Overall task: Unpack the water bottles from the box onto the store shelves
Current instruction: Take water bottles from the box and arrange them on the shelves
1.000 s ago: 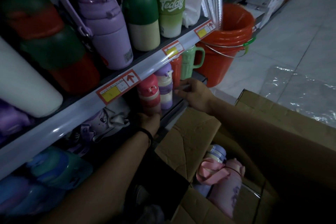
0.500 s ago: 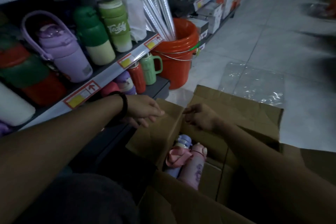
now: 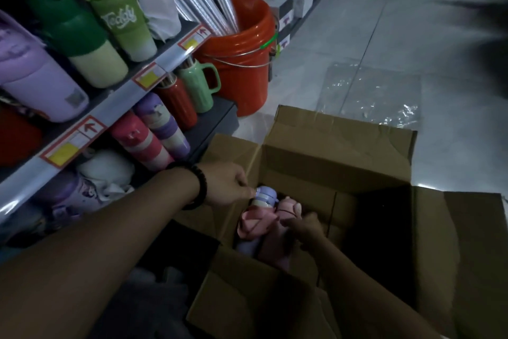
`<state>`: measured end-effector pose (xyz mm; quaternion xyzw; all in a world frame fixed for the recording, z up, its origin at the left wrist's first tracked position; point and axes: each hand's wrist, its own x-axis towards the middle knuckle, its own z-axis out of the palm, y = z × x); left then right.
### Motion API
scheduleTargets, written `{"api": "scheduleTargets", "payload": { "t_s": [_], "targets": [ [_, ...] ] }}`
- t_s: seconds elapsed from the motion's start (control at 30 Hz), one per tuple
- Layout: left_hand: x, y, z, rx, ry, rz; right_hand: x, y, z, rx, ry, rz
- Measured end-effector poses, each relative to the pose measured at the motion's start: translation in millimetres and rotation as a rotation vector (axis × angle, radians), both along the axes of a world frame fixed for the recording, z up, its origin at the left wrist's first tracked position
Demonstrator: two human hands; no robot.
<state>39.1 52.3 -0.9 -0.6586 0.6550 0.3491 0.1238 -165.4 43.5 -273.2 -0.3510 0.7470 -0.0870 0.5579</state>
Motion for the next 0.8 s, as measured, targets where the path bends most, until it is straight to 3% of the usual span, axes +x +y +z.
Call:
{"api": "scheduleTargets", "payload": {
  "t_s": [0.1,0.23,0.33,0.57,0.67,0.8],
  "targets": [
    [-8,-4,-2,0.07,-0.051,-0.093,3,10,-60,0.014,-0.065,0.006],
    [-9,-10,-10,0.144,-0.109,-0.145,29,25,-28,-0.026,-0.184,-0.074],
    [-10,-13,-14,0.178,-0.133,-0.161,40,16,-30,-0.003,-0.141,-0.052],
    [-5,-15,-15,0.19,-0.21,-0.17,33,16,-19,0.043,-0.12,-0.237],
    [4,-16,-12,0.176,-0.219,-0.146,28,24,-22,-0.109,-0.119,-0.28],
    [19,-13,-11,0.202,-0.255,-0.116,11,10,0,-0.292,-0.298,-0.228]
  ]
}}
